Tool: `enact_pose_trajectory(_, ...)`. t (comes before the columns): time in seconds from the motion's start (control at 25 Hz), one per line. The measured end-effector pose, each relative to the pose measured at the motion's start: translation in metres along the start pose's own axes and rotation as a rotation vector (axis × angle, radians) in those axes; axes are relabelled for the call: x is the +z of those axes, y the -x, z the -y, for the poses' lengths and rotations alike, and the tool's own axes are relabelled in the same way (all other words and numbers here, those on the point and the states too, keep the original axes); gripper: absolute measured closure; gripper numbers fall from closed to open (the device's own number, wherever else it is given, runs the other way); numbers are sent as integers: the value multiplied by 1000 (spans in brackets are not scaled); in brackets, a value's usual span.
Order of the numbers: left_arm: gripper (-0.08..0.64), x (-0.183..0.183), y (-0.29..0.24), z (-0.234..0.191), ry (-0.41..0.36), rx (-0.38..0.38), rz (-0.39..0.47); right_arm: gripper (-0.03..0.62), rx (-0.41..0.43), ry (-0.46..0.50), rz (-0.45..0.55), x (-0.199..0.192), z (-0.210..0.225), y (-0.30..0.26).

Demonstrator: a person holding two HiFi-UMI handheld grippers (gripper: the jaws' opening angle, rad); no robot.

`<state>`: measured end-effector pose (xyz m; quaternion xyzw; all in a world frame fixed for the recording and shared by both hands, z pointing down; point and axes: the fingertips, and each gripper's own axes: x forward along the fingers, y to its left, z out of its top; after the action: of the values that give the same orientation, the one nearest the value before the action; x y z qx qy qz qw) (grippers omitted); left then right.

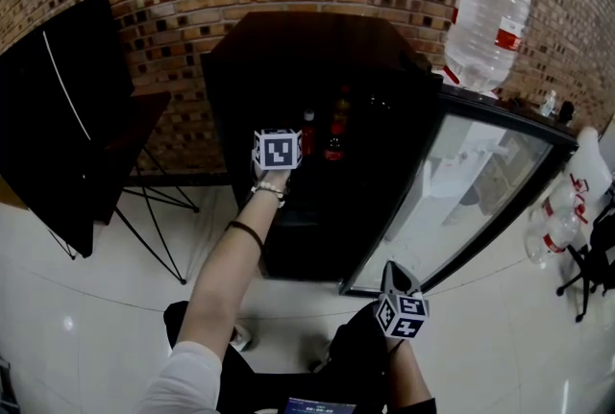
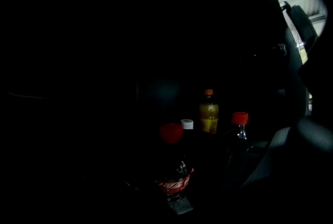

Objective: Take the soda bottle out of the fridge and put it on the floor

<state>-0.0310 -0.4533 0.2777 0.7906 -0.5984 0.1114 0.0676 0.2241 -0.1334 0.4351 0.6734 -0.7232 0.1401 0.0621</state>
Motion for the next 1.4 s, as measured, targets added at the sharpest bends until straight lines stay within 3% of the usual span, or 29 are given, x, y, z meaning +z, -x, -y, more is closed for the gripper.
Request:
enact_pose_trajectory(0.32,413,19,54,37,-26,-139,100,575,4,6,1,2,0,-5)
enact_pose_trajectory(0.72,413,-22,129,69,-59,-239,101,575,6,5,-3,-1,-3,-7)
enact_pose_trajectory(0.96,413,-83,161,72,-43,-262,48,575,15,18,-19,-5,-10,-11)
enact_pose_trajectory(1.4,413,-260,177,66,6,-277,-195,575,16,38,-35,-8,-18,-20)
